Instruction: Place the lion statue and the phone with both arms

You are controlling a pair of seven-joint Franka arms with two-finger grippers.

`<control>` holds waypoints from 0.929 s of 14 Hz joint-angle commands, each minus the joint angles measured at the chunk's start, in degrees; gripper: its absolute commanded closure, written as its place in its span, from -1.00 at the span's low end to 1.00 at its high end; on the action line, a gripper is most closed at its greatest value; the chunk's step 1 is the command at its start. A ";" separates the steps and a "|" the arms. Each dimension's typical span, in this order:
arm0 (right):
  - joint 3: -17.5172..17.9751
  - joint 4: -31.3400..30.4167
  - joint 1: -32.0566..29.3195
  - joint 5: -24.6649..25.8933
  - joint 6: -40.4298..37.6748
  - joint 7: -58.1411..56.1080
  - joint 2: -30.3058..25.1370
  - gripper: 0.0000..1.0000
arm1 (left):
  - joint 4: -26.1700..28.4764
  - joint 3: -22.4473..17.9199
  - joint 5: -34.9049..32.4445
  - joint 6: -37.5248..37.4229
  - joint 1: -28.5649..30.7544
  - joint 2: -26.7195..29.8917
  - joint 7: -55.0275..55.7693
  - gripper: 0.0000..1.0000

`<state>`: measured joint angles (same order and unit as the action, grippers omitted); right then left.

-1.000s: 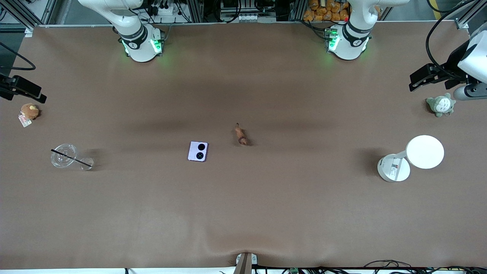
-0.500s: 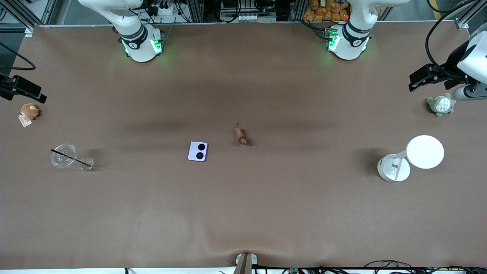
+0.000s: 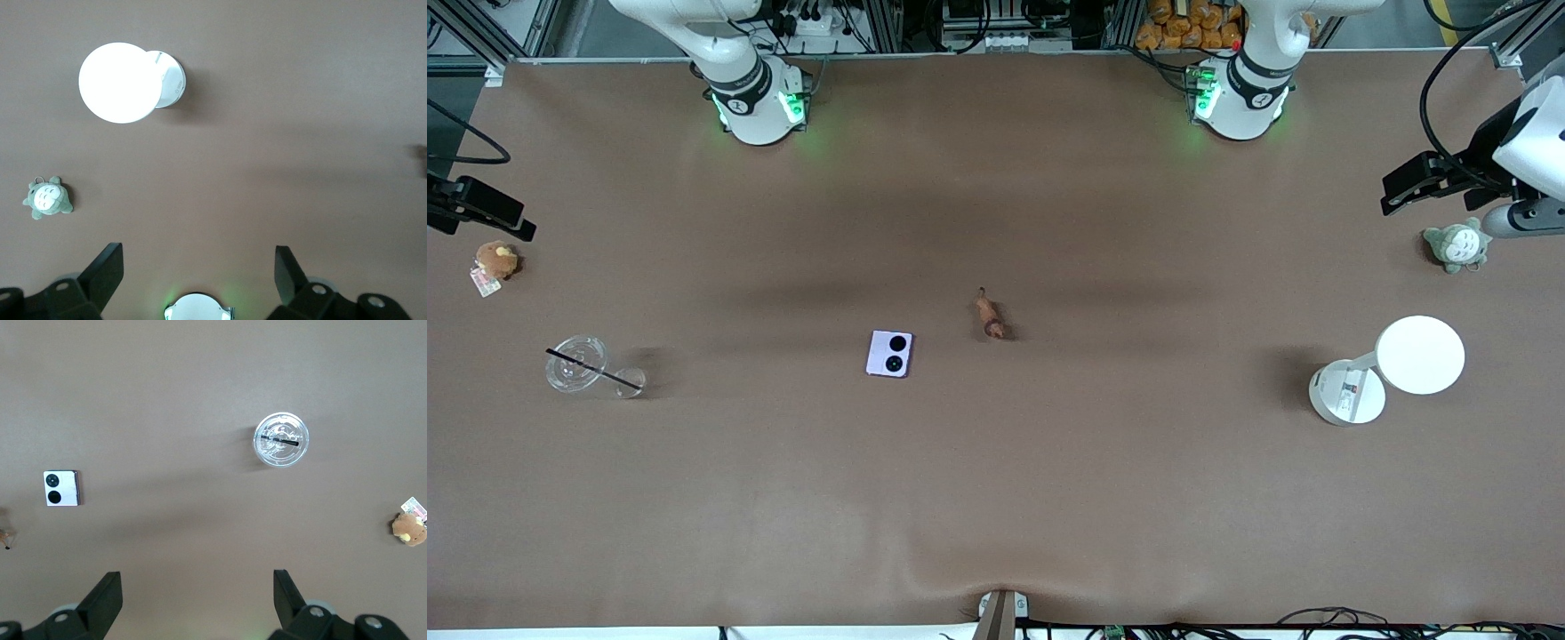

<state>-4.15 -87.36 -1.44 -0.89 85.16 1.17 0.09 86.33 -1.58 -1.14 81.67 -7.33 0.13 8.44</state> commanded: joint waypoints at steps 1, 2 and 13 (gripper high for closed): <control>0.63 0.53 -0.67 0.45 -0.78 0.24 -0.27 -1.00 | -1.34 0.09 0.44 -1.25 0.47 -0.31 -0.79 -1.00; 0.63 0.53 -0.67 0.45 -0.78 0.24 -0.27 -1.00 | -1.34 0.00 0.44 -1.25 0.65 -0.22 -0.96 -1.00; 0.63 0.53 -0.58 0.36 -0.78 0.33 -0.18 -1.00 | -1.51 0.17 0.61 -0.72 -0.14 -1.88 0.00 -1.00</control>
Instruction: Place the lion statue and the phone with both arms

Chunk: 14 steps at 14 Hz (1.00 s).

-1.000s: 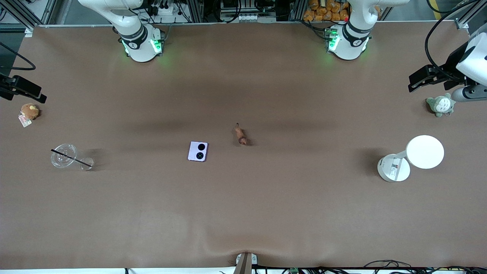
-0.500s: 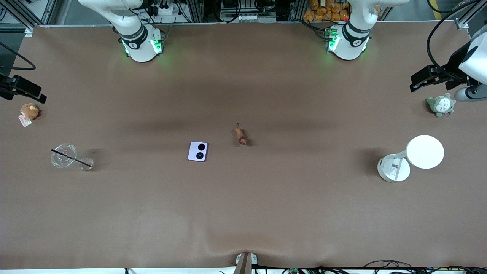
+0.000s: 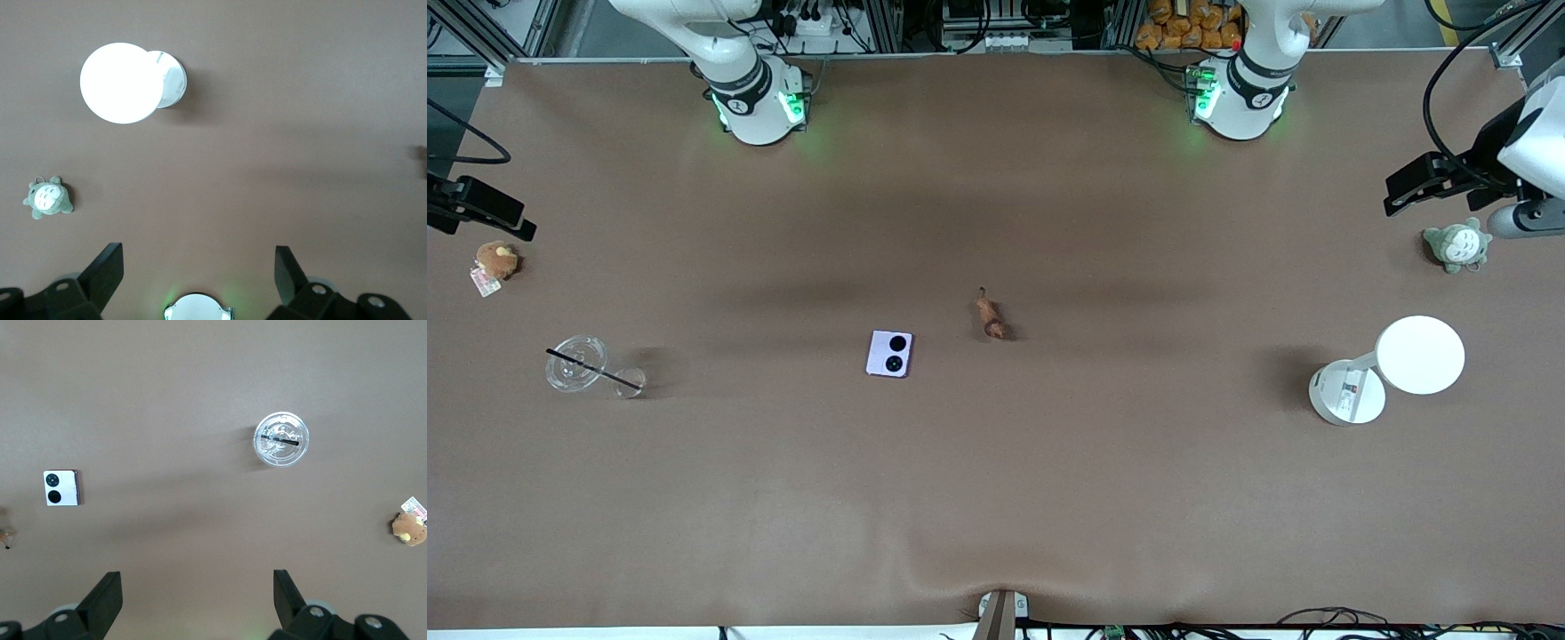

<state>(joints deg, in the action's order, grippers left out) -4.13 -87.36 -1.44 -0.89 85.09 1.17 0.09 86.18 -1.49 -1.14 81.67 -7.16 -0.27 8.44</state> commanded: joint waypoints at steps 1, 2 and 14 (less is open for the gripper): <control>0.61 0.53 -0.58 0.36 -0.72 0.24 -0.18 -1.00 | -1.37 0.17 0.61 -0.55 -0.40 -1.83 0.00 -1.00; 0.61 0.53 -0.58 0.36 -0.72 0.33 -0.18 -1.00 | -1.54 0.34 0.79 -0.37 -0.40 -2.53 0.09 -1.00; 0.61 0.53 -0.58 0.45 -0.72 0.24 -0.18 -1.00 | -2.07 5.62 1.14 1.39 -1.45 -4.56 0.18 -1.00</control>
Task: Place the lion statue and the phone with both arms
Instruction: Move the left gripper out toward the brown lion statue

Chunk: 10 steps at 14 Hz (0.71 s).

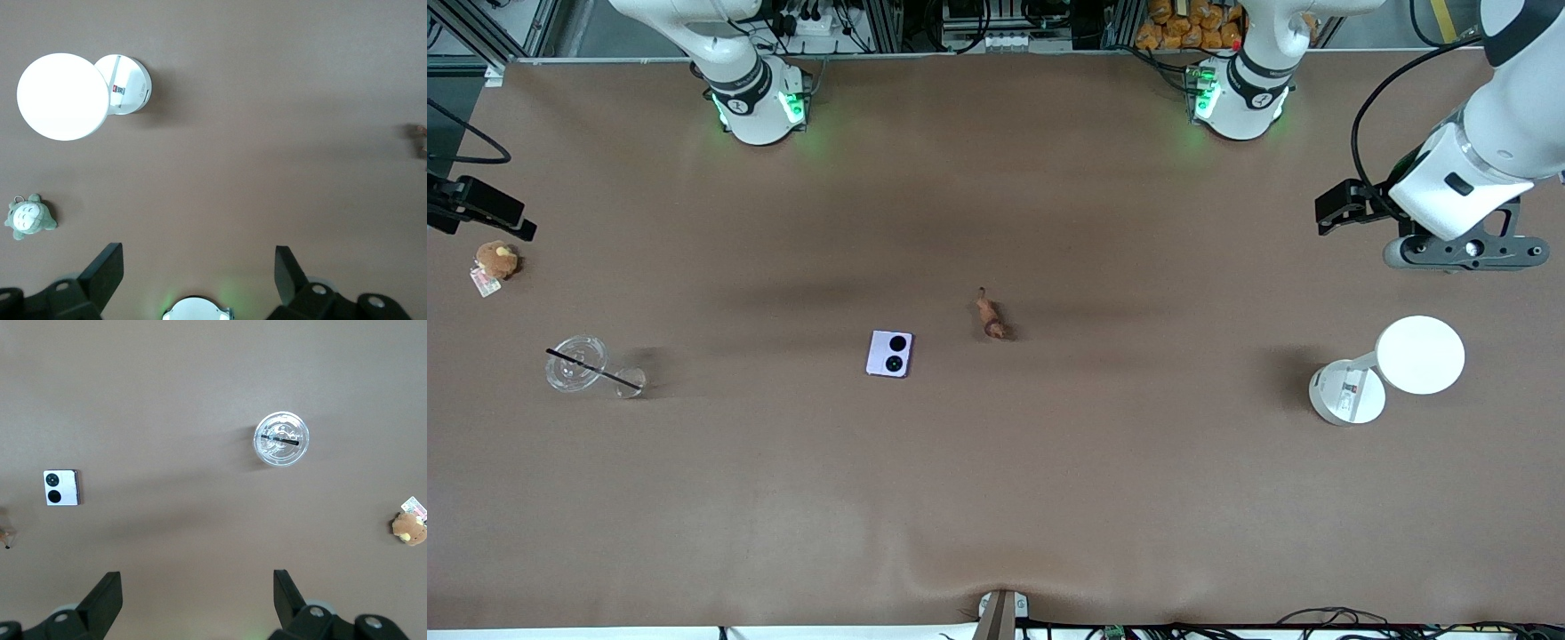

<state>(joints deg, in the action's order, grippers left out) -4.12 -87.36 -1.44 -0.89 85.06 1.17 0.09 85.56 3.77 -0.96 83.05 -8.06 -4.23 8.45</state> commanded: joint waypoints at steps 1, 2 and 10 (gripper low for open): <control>0.61 0.53 -0.58 0.45 -0.68 0.24 -0.18 -1.00 | -1.54 0.37 1.05 0.97 -0.56 -1.13 0.17 -1.00; 0.61 0.53 -0.58 0.45 -0.68 0.24 -0.18 -1.00 | -1.89 0.45 0.96 2.72 -0.65 -1.57 0.08 -1.00; 0.61 0.53 -0.58 0.45 -0.68 0.24 -0.18 -1.00 | -2.68 0.72 0.96 2.56 -2.23 -2.54 6.83 -1.00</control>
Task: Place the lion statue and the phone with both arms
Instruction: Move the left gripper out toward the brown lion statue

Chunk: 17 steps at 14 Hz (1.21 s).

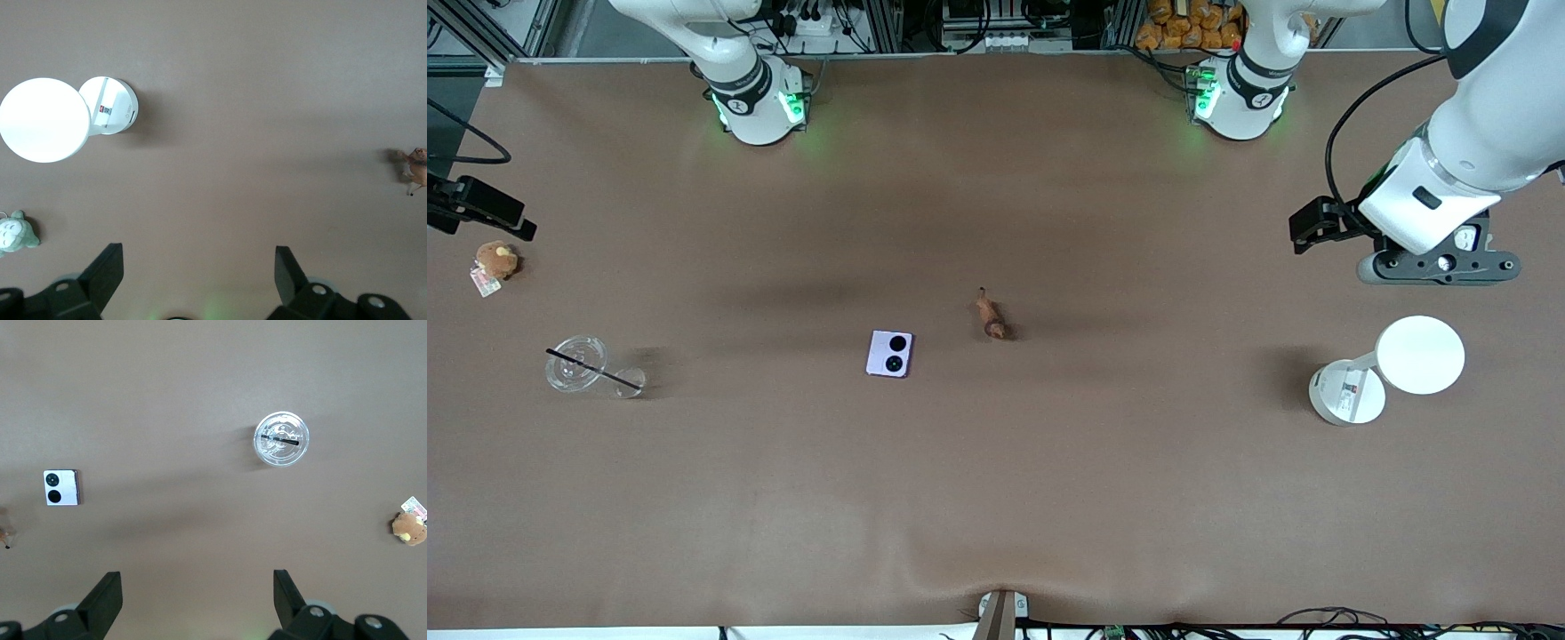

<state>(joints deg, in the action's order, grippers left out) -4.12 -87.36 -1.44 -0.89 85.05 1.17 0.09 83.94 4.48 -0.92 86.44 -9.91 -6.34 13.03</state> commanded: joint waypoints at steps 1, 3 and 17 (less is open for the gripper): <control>0.60 0.53 -0.58 0.36 -0.67 0.24 -0.18 -1.00 | -1.06 0.00 0.92 -1.10 -0.37 -0.34 2.44 -1.00; 0.60 0.53 -0.58 0.36 -0.67 0.24 -0.18 -1.00 | -1.24 0.09 0.84 -1.10 -1.42 -0.52 2.96 -1.00; 0.60 0.62 -0.58 0.45 -0.67 0.24 -0.27 -1.00 | -6.68 0.97 3.12 5.49 -16.00 -11.15 18.15 -1.00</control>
<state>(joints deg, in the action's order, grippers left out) -4.10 -87.36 -1.44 -0.89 85.01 1.17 0.09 80.30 5.66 1.66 92.21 -23.66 -14.62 27.09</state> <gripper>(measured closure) 0.000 0.000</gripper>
